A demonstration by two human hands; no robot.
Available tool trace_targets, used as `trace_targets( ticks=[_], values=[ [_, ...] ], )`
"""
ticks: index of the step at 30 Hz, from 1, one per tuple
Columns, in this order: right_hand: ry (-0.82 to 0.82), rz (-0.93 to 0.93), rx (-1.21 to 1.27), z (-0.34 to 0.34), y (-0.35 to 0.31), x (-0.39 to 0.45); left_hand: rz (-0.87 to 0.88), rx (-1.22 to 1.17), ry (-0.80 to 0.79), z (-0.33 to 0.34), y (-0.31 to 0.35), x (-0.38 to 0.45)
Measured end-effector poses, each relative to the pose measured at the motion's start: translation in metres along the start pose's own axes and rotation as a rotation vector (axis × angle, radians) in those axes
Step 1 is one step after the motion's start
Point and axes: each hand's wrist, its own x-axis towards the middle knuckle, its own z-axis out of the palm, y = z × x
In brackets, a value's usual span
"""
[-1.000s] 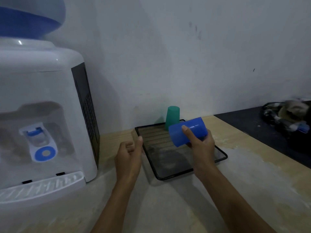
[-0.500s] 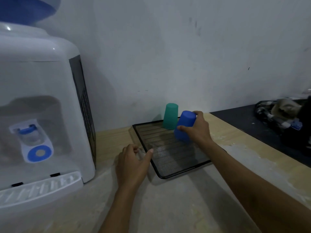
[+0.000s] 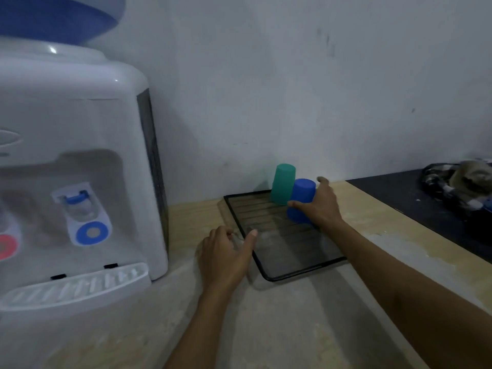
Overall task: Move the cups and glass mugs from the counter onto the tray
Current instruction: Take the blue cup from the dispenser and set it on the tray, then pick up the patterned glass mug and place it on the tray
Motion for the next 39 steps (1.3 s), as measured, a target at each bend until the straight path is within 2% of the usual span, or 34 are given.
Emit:
trace_targets(
  ticks=[3, 6, 9, 15, 21, 25, 27, 29, 30, 33, 35, 39],
  values=[
    [0.118, -0.03, 0.028, -0.008, -0.01, -0.023, -0.021, -0.026, 0.012, -0.001, 0.003, -0.001],
    [0.206, -0.136, 0.125, -0.016, -0.02, -0.066, -0.051, -0.066, 0.016, -0.004, 0.005, -0.003],
    [0.231, -0.262, 0.105, -0.019, -0.03, -0.121, -0.098, -0.162, -0.006, -0.008, 0.009, -0.008],
    [0.149, -0.553, 0.128, -0.008, -0.05, -0.2, -0.082, -0.233, 0.095, -0.039, 0.01, -0.052],
    [0.059, -0.762, 0.342, 0.02, -0.098, -0.234, 0.136, -0.1, 0.282, -0.122, 0.011, -0.116],
    [-0.041, -0.856, 0.466, 0.055, -0.131, -0.265, 0.272, 0.038, 0.5, -0.194, 0.002, -0.154],
    [-0.106, -0.923, 0.501, 0.067, -0.143, -0.282, 0.253, 0.168, 0.611, -0.234, -0.011, -0.172],
    [-0.17, -0.993, 0.503, 0.076, -0.146, -0.293, 0.123, 0.358, 0.658, -0.273, -0.029, -0.187],
    [-0.188, -1.024, 0.491, 0.078, -0.146, -0.296, 0.007, 0.457, 0.621, -0.29, -0.039, -0.193],
    [-0.208, -1.075, 0.455, 0.077, -0.141, -0.298, -0.292, 0.659, 0.356, -0.329, -0.063, -0.205],
    [-0.203, -1.067, 0.452, 0.073, -0.138, -0.298, -0.361, 0.688, 0.254, -0.343, -0.076, -0.209],
    [-0.246, -1.005, 0.421, 0.063, -0.134, -0.299, -0.372, 0.601, 0.232, -0.348, -0.084, -0.211]
  ],
)
